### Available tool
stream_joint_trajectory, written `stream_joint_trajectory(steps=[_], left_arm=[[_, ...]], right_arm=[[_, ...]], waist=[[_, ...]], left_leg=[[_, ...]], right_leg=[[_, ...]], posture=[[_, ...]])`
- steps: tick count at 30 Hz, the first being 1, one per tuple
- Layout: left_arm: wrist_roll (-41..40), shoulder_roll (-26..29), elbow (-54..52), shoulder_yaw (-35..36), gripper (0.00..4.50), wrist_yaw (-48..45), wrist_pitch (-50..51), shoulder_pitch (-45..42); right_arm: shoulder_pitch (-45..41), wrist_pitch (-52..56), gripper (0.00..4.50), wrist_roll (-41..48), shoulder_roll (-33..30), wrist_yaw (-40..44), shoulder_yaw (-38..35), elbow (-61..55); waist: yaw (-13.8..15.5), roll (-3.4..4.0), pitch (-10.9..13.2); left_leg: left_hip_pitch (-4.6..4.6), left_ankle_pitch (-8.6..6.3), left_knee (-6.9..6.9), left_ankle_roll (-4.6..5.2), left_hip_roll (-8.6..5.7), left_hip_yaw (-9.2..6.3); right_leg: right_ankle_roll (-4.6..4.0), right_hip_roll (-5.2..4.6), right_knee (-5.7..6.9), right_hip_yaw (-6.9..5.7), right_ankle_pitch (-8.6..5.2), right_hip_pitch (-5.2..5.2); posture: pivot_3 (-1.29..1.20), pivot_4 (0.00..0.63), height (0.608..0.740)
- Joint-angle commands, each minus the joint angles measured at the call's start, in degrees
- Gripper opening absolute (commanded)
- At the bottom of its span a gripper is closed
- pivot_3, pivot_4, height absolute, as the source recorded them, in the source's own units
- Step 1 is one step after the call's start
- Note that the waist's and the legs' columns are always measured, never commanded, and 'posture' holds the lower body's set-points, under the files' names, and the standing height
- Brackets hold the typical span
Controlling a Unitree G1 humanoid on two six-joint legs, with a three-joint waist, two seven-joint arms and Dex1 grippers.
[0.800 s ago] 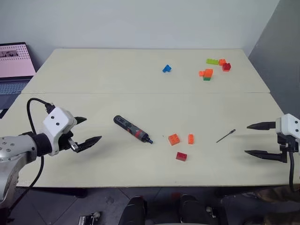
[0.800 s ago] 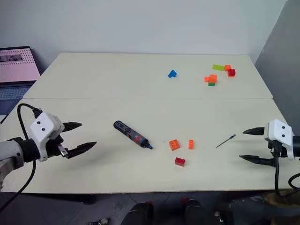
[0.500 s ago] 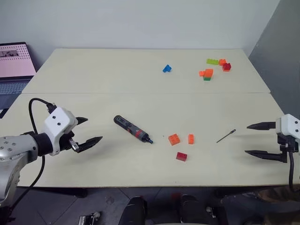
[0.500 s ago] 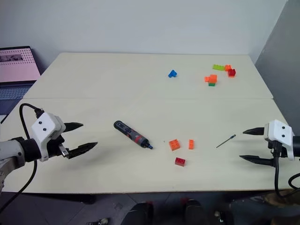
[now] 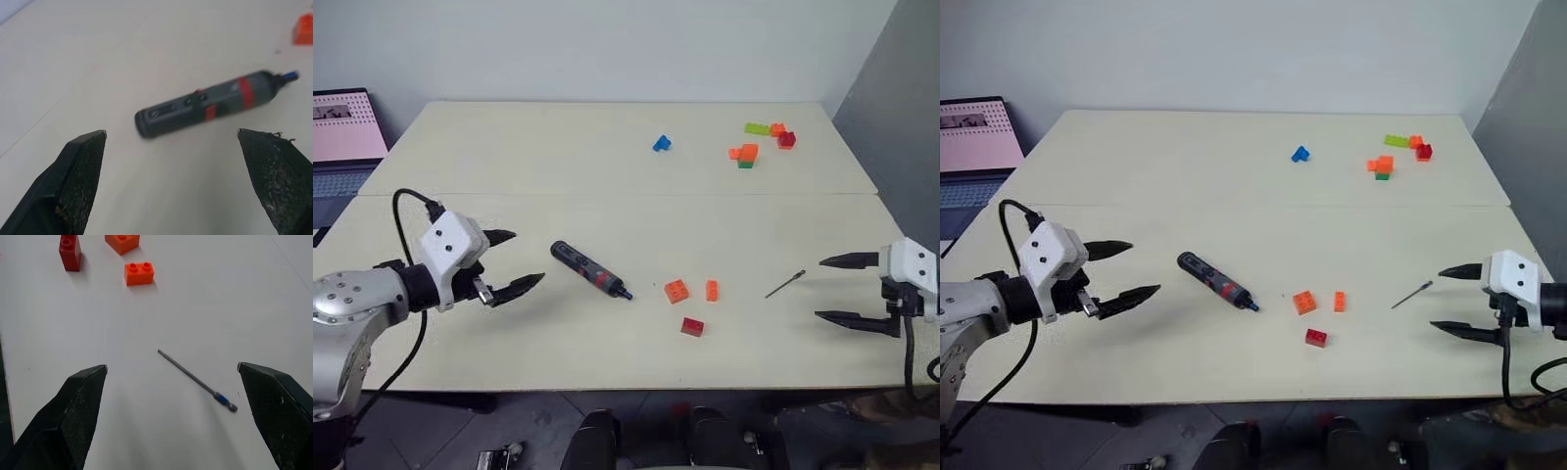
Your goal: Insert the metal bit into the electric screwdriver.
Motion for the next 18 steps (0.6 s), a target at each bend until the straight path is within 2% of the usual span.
stream_joint_trajectory(steps=[1, 7, 10, 18], left_arm=[[-2.3, 1.5, -5.5, -3.9, 4.48, -3.5, 0.5, -2.0], [-6.6, -0.7, -9.9, -8.5, 4.48, -5.0, 1.8, -4.2], [-6.4, -2.5, -12.2, -11.2, 4.48, -6.1, -0.6, -2.5], [-5.9, -5.1, -12.6, -14.6, 4.48, -6.1, -2.0, -2.4]], right_arm=[[-4.0, 4.4, 4.50, 1.5, 2.2, -2.2, 3.8, -5.0], [-11.9, 5.9, 4.50, -5.8, 6.6, -6.1, 14.0, -3.5], [-16.9, 7.2, 4.50, -7.0, 12.6, -7.4, 19.2, -0.6], [-21.1, 3.5, 4.50, -11.0, 19.2, -7.0, 25.5, 7.3]], waist=[[-0.1, 0.00, 0.0], [0.0, 0.01, 0.0], [-0.3, -0.02, 0.0], [0.2, -0.02, 0.0]], left_leg=[[0.00, 0.00, 0.00, 0.00, 0.00, 0.01], [0.00, 0.00, 0.00, 0.00, -0.02, -0.01], [0.03, 0.00, 0.00, 0.00, 0.00, 0.00], [-0.05, 0.01, 0.07, -0.01, -0.07, -0.13]], right_leg=[[0.00, 0.00, 0.00, 0.01, 0.00, 0.00], [0.00, 0.01, 0.02, 0.01, 0.00, -0.01], [0.00, 0.01, 0.01, 0.07, 0.01, -0.02], [-0.01, 0.01, 0.12, -0.02, 0.01, -0.07]], posture=[[0.00, 0.150, 0.740], [0.00, 0.150, 0.740], [0.00, 0.150, 0.740], [0.00, 0.150, 0.740]])
